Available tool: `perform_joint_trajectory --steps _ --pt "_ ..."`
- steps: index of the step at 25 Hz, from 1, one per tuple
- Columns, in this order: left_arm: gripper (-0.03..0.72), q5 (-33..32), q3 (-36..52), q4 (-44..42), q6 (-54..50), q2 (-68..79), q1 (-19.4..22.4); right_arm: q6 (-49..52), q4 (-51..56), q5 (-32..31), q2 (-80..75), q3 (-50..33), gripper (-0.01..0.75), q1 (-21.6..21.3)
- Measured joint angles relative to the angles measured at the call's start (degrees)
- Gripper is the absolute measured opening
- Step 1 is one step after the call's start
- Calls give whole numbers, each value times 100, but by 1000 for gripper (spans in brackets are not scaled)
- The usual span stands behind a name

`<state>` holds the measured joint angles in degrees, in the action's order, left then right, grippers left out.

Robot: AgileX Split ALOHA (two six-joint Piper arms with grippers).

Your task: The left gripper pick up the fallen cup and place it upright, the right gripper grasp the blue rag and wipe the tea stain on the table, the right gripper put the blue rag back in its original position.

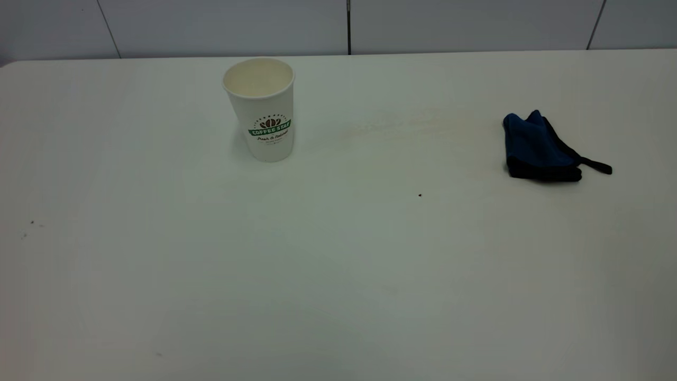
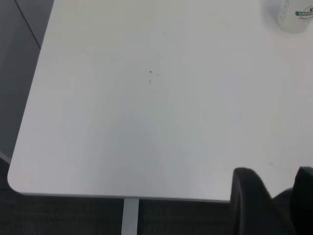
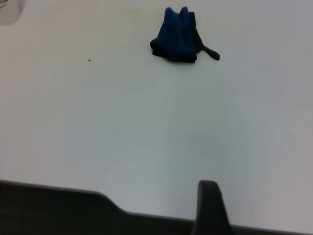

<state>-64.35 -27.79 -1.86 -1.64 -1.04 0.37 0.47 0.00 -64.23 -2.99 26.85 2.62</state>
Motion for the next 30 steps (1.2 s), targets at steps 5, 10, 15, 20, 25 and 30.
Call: perform_joint_trajectory --steps 5,10,15,20,25,30 --pt "238 0 0 0 0 0 0 0 0 3 389 0 580 -265" --pt "238 0 0 0 0 0 0 0 0 3 394 0 583 -329" --pt "238 0 0 0 0 0 0 -5 0 3 394 0 583 -336" --pt "238 0 0 0 0 0 0 -10 0 3 394 0 583 -336" --pt "238 0 0 0 0 0 0 -10 0 3 394 0 583 -336" --pt "238 0 0 0 0 0 0 -11 0 3 394 0 583 -336"
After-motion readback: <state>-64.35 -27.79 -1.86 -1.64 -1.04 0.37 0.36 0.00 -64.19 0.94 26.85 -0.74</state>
